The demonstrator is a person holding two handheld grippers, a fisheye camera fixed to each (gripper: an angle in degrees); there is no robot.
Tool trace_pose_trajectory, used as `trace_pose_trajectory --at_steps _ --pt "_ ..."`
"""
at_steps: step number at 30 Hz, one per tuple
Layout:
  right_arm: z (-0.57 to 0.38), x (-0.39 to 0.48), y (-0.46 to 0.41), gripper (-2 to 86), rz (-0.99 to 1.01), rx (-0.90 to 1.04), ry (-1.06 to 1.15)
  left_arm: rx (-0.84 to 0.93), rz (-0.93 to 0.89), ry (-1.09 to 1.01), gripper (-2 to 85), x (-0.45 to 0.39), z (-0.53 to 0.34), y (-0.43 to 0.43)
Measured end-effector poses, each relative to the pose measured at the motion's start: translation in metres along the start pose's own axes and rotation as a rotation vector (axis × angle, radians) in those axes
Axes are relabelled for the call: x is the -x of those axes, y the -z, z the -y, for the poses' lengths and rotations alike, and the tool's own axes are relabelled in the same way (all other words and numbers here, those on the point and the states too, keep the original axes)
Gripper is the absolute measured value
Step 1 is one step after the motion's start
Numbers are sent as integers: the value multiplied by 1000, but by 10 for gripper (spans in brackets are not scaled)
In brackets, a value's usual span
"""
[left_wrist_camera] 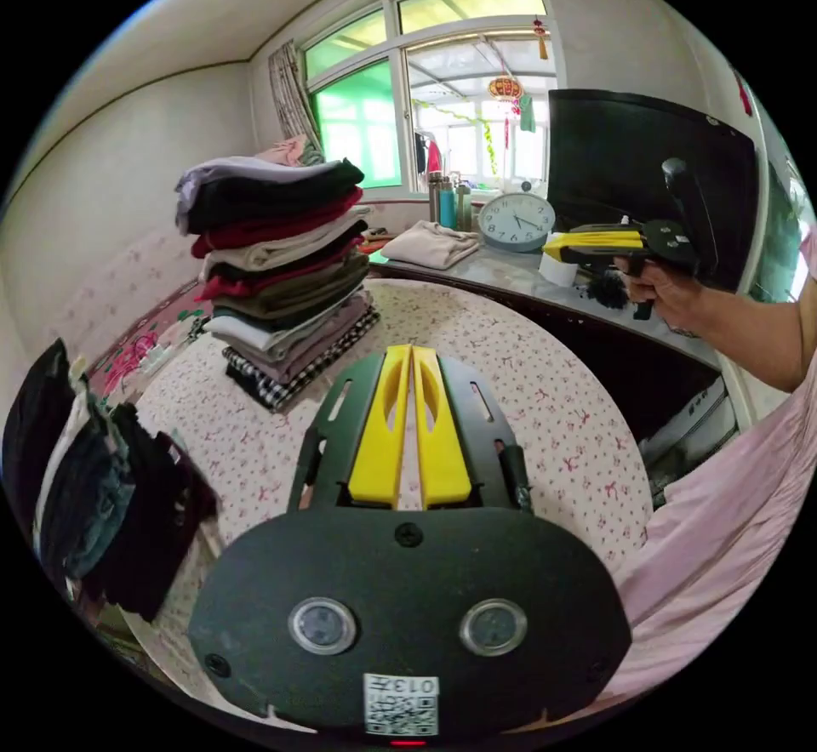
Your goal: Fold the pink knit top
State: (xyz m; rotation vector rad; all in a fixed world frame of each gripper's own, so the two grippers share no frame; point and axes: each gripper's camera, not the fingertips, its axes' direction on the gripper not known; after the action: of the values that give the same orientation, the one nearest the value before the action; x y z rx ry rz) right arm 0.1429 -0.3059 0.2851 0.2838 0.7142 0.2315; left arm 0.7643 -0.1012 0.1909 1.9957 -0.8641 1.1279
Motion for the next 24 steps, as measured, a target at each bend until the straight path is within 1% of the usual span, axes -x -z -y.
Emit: trace_pose_trajectory --at_steps 3,4,6,7,9,10,11,13,15,18,21,24 --pt "-30 -106 -42 5 -49 65 -43 44 -9 -16 0 -16 44 -67" --pt "-33 -125 -51 6 -54 70 -48 65 -10 -14 2 -21 62 -97" --pt "-36 -203 -92 19 -51 82 -69 94 -23 -1 6 -28 91 -144" --pt "-34 -223 -104 24 -47 84 -72 114 -29 15 10 -32 111 -176" --pt "-26 -299 -153 68 -51 119 -102 133 -40 42 23 -36 143 -223" --pt "-22 -318 -165 80 -47 135 -119 149 -51 55 39 -39 166 -253" --pt "-15 -356 -188 103 -29 169 -173 155 -54 62 47 -40 177 -268" --pt "-5 -413 -222 114 -1 208 -279 175 -77 73 63 -45 220 -322" --pt "5 -470 -266 121 4 241 -320 204 -88 62 76 -48 249 -361" --pt "15 -517 -320 133 -7 328 -275 286 -119 44 104 -53 287 -426" --pt "20 -550 -358 143 30 362 -259 390 -150 8 131 -55 314 -484" --pt "25 -570 -379 143 47 374 -250 464 -125 -14 137 -55 327 -529"
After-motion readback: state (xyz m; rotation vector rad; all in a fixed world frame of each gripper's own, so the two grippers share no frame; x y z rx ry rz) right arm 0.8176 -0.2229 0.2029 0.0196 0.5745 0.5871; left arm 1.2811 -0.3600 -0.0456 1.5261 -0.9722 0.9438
